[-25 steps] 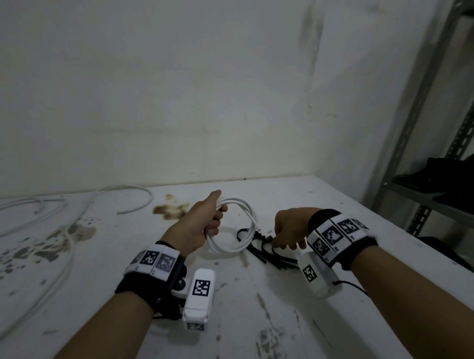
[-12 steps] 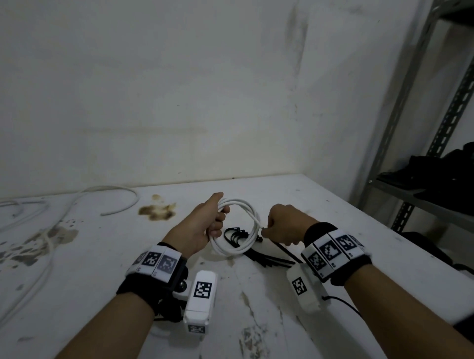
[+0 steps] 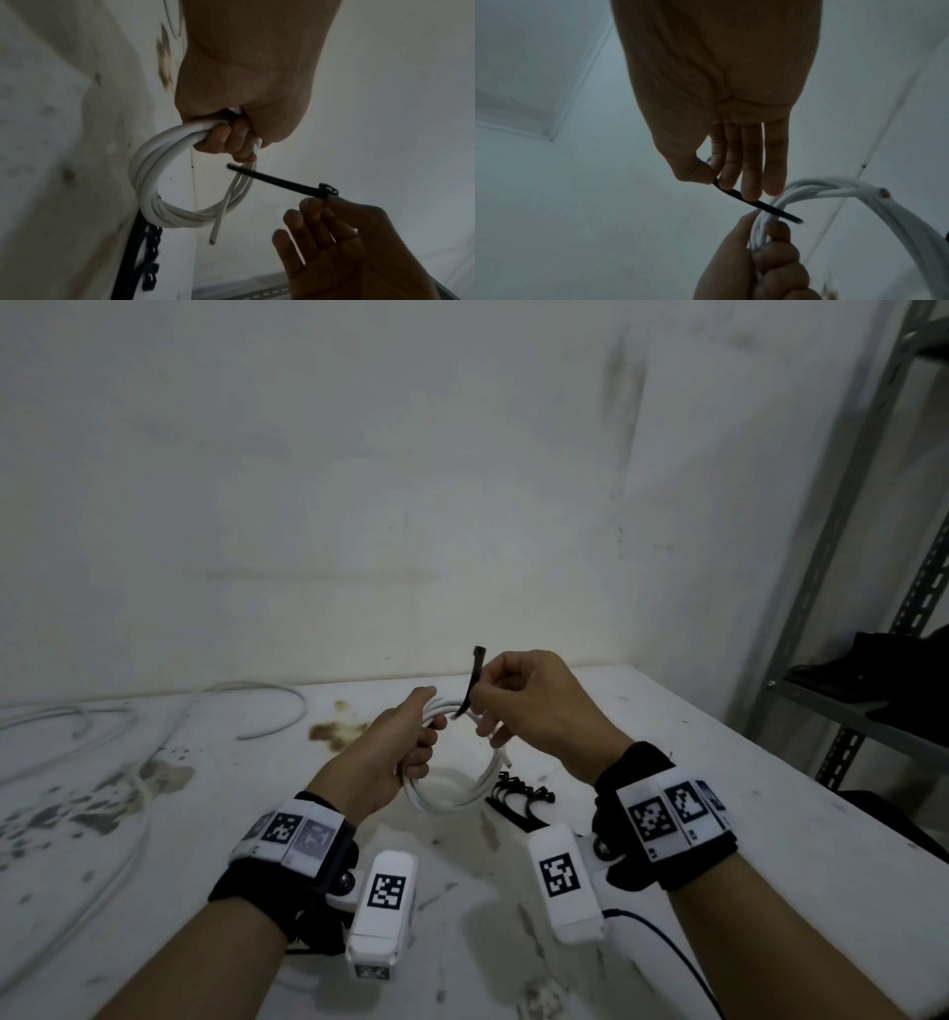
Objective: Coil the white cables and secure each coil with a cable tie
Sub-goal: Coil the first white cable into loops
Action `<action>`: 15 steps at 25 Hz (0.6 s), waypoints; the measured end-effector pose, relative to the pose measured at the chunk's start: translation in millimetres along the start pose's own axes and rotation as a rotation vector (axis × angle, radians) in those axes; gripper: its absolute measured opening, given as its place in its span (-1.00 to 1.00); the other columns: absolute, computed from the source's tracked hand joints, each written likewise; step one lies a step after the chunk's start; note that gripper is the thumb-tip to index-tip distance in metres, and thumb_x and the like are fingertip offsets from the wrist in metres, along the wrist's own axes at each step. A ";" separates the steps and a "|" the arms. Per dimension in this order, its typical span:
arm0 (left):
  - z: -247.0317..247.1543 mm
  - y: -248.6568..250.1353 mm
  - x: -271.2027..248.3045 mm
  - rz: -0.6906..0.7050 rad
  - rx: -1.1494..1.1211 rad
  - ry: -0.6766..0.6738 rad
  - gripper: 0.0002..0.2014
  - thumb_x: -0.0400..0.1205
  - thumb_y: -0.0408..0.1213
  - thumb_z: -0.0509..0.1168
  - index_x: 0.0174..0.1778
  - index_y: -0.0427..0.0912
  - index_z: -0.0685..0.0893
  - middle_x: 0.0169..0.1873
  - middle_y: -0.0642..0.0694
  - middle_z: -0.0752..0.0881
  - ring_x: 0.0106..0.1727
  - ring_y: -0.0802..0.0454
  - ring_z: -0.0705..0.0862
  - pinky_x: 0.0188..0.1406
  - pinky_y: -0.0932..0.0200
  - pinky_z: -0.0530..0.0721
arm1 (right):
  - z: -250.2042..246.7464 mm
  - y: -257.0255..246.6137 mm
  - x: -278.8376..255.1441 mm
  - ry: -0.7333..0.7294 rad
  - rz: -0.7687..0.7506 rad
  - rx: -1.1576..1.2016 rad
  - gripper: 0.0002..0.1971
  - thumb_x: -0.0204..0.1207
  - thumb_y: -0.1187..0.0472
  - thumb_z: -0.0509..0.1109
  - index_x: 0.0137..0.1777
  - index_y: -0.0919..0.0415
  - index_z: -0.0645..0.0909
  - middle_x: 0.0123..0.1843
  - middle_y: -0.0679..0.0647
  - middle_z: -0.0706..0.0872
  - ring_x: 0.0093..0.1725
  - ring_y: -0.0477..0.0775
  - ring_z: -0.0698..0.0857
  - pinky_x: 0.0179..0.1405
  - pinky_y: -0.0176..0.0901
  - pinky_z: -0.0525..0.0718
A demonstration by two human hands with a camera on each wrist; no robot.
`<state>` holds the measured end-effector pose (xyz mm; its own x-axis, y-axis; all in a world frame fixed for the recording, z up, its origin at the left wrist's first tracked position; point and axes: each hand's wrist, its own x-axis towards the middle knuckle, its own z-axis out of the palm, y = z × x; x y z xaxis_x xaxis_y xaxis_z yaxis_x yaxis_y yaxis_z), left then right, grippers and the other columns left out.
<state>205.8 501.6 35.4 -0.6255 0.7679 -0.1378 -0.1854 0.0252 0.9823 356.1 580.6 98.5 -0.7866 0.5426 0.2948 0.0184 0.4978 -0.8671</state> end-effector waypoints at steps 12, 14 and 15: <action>-128.9 21.6 -29.5 -0.100 -0.163 0.038 -0.57 0.69 0.09 0.21 -0.42 -0.10 0.48 -0.69 0.06 0.20 -0.75 0.16 0.08 -0.71 0.33 0.04 | 133.7 5.1 51.3 -0.083 -0.488 -0.471 -0.91 0.44 0.04 0.51 -0.22 -0.06 0.65 -0.32 -0.15 0.56 -0.21 0.00 0.53 -0.23 -0.10 0.52; -149.4 27.7 -31.3 -0.081 -0.270 0.016 -0.64 0.67 -0.04 0.20 -0.43 -0.11 0.49 -0.74 0.07 0.21 -0.79 0.17 0.10 -0.70 0.32 0.01 | 151.4 1.5 59.5 -0.046 -0.563 -0.494 -0.96 0.47 0.13 0.53 -0.15 0.00 0.72 -0.34 -0.27 0.44 -0.18 -0.05 0.44 -0.27 -0.27 0.38; -155.6 31.3 -32.0 -0.066 -0.330 0.007 -0.69 0.65 -0.08 0.21 -0.39 -0.12 0.54 -0.75 0.07 0.22 -0.80 0.17 0.12 -0.71 0.32 0.01 | 157.2 -1.9 61.9 -0.028 -0.594 -0.496 -0.97 0.48 0.14 0.52 -0.13 0.00 0.72 -0.35 -0.29 0.43 -0.16 -0.06 0.43 -0.26 -0.32 0.35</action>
<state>102.1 378.2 50.9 -0.6092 0.7669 -0.2018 -0.4604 -0.1349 0.8774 210.3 506.9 55.3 -0.7659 0.0758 0.6385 -0.1423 0.9484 -0.2833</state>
